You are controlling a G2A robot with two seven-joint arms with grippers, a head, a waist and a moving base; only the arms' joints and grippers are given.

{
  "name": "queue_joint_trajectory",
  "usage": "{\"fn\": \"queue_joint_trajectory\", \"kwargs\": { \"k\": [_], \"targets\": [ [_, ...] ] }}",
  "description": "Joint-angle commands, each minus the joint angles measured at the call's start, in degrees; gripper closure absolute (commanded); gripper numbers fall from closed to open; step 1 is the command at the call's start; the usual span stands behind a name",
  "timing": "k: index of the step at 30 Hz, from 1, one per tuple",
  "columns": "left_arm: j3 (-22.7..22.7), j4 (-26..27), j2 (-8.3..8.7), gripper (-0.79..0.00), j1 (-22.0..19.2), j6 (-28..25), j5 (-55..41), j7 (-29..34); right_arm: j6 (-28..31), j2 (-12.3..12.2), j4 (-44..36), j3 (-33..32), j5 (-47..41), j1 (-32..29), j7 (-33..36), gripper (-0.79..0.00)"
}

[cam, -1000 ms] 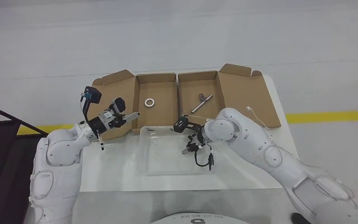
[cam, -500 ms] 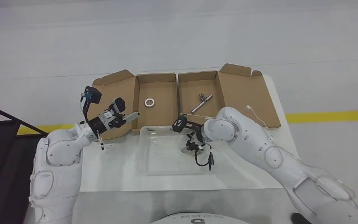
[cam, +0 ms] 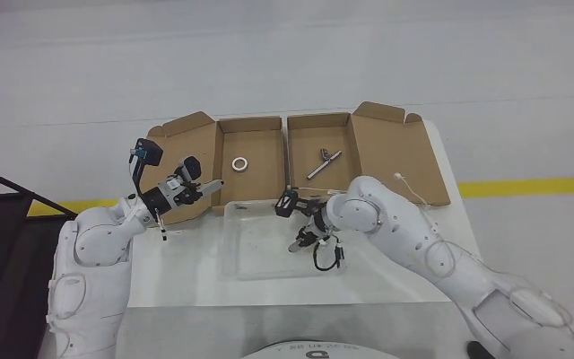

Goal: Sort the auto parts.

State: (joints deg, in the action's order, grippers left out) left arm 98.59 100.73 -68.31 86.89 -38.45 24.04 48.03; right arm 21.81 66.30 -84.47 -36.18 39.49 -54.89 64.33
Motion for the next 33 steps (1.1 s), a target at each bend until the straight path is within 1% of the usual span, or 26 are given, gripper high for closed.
{"fn": "queue_joint_trajectory", "kwargs": {
  "k": [1, 4, 5, 6, 7, 8, 9, 11, 12, 18, 20, 21, 23, 24, 28, 33],
  "targets": [
    [0.0, 0.0, 0.0, -0.785, 0.0, 0.0, 0.0, 0.0, 0.4, 0.1, -0.8, 1.5, 2.4, 0.1, 2.7, -0.576],
    [0.0, 0.0, 0.0, -0.785, 0.0, 0.0, 0.0, 0.0, -0.2, 0.3, -1.1, 2.4, 4.0, 0.2, 4.1, -0.502],
    [0.0, 0.0, 0.0, -0.785, 0.0, 0.0, 0.0, 0.0, -0.4, 0.3, -1.2, 2.7, 4.4, 0.3, 4.4, -0.529],
    [0.0, 0.0, 0.0, -0.785, 0.0, 0.0, 0.0, 0.0, -0.5, 0.4, -1.2, 3.0, 4.9, 0.4, 4.8, -0.499],
    [0.0, 0.0, 0.0, -0.785, 0.0, 0.0, 0.0, 0.0, -0.9, 0.4, -1.3, 3.1, 5.4, 0.4, 5.0, -0.486],
    [0.0, 0.0, 0.0, -0.785, 0.0, 0.0, 0.0, 0.0, -1.1, 0.5, -1.3, 3.2, 5.7, 0.4, 5.1, -0.493],
    [0.0, 0.0, 0.0, -0.785, 0.0, 0.0, 0.0, 0.0, -1.2, 0.5, -1.3, 3.4, 6.1, 0.5, 5.3, -0.453],
    [0.0, 0.0, 0.0, -0.785, 0.0, 0.0, 0.0, 0.0, -1.6, 0.5, -1.4, 3.4, 6.8, 0.5, 5.5, -0.428],
    [0.0, 0.0, 0.0, -0.785, 0.0, 0.0, 0.0, 0.0, -1.8, 0.5, -1.4, 3.5, 7.0, 0.5, 5.6, -0.397],
    [0.0, 0.0, 0.0, -0.785, 0.0, 0.0, 0.0, 0.0, -2.5, 0.6, -0.9, 3.9, 8.2, 0.6, 6.6, -0.363],
    [0.0, 0.0, 0.0, -0.785, 0.0, 0.0, 0.0, 0.0, -2.7, 0.8, -0.8, 4.2, 8.7, 0.7, 6.7, -0.329],
    [0.0, 0.0, 0.0, -0.785, 0.0, 0.0, 0.0, 0.0, -2.9, 0.8, -0.8, 4.2, 8.8, 0.8, 6.5, -0.277],
    [0.0, 0.0, 0.0, -0.785, 0.0, 0.0, 0.0, 0.0, -3.0, 0.9, -0.9, 4.1, 9.0, 0.9, 5.8, -0.132],
    [0.0, 0.0, 0.0, -0.785, 0.0, 0.0, 0.0, 0.0, -3.1, 0.9, -1.1, 3.8, 8.9, 0.9, 5.2, 0.0],
    [0.0, 0.0, 0.0, -0.785, 0.0, 0.0, 0.0, 0.0, -2.6, 0.3, -2.4, 1.5, 8.2, 0.2, 2.8, 0.0],
    [0.0, 0.0, 0.0, -0.785, 0.0, 0.0, 0.0, 0.0, -1.2, -1.2, -5.2, -2.7, 7.2, -2.2, -0.7, 0.0]
  ]
}}
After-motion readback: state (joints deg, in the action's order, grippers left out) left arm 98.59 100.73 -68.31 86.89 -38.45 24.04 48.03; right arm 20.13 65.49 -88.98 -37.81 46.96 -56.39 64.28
